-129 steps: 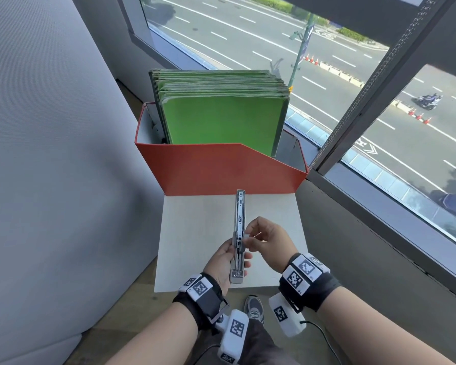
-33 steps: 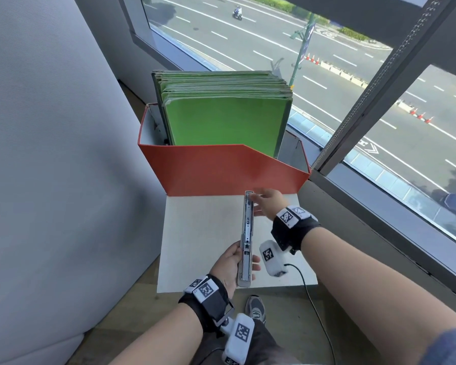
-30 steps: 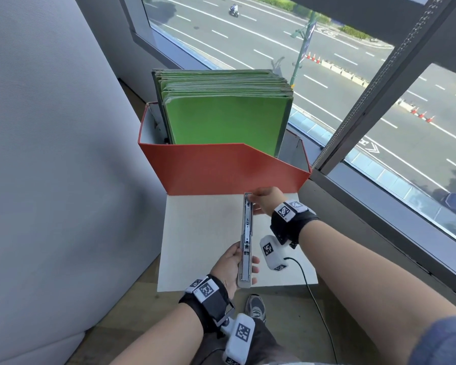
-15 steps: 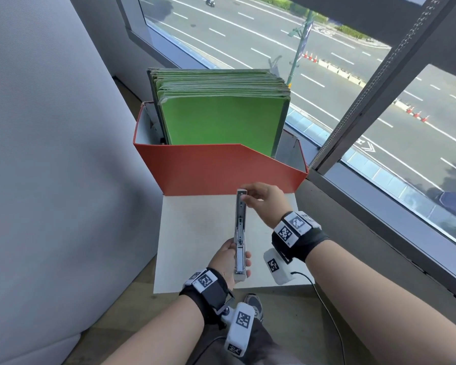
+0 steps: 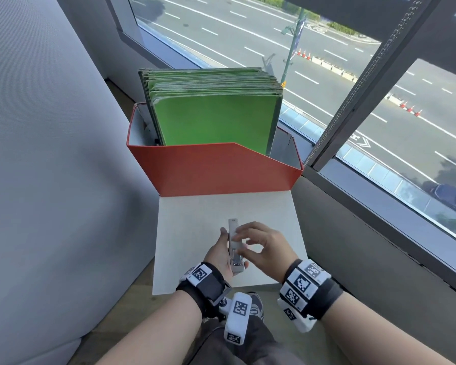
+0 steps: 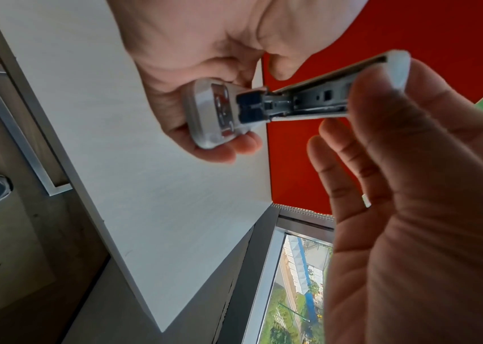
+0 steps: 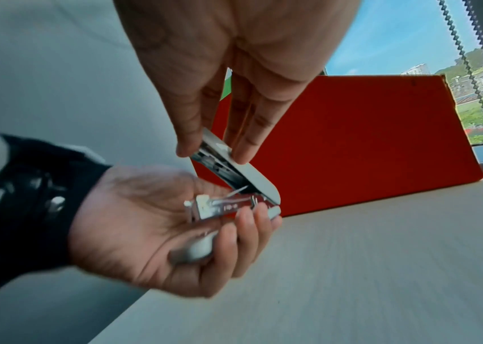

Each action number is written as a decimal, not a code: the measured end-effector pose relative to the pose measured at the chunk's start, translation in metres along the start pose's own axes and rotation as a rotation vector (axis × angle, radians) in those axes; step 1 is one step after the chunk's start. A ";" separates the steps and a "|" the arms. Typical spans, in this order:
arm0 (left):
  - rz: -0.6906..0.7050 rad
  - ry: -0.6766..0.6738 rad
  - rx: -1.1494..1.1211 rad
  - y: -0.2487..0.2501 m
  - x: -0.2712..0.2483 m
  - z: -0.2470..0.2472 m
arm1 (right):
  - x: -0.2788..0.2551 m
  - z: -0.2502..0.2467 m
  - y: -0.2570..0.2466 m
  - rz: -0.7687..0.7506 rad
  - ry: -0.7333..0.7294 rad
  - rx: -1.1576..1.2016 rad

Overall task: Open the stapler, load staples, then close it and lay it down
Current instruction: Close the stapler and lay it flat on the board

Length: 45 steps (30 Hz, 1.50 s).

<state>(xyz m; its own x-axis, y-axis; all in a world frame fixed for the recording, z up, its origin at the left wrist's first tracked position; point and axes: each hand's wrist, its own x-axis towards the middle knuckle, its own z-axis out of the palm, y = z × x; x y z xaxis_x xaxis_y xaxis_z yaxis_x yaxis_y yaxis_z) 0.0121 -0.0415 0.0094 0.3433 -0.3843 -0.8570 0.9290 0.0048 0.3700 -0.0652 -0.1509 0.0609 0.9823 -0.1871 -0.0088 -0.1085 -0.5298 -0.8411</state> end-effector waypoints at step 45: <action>0.449 0.152 0.339 0.053 0.021 -0.019 | 0.048 0.004 0.049 0.741 0.007 0.486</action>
<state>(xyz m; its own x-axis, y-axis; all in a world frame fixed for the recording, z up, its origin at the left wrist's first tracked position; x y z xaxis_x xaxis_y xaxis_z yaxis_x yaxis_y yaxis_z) 0.0713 -0.0319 0.0037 0.7328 -0.2761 -0.6219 0.6000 -0.1689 0.7820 -0.0231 -0.1826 0.0167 0.6843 -0.3485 -0.6405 -0.6381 0.1388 -0.7573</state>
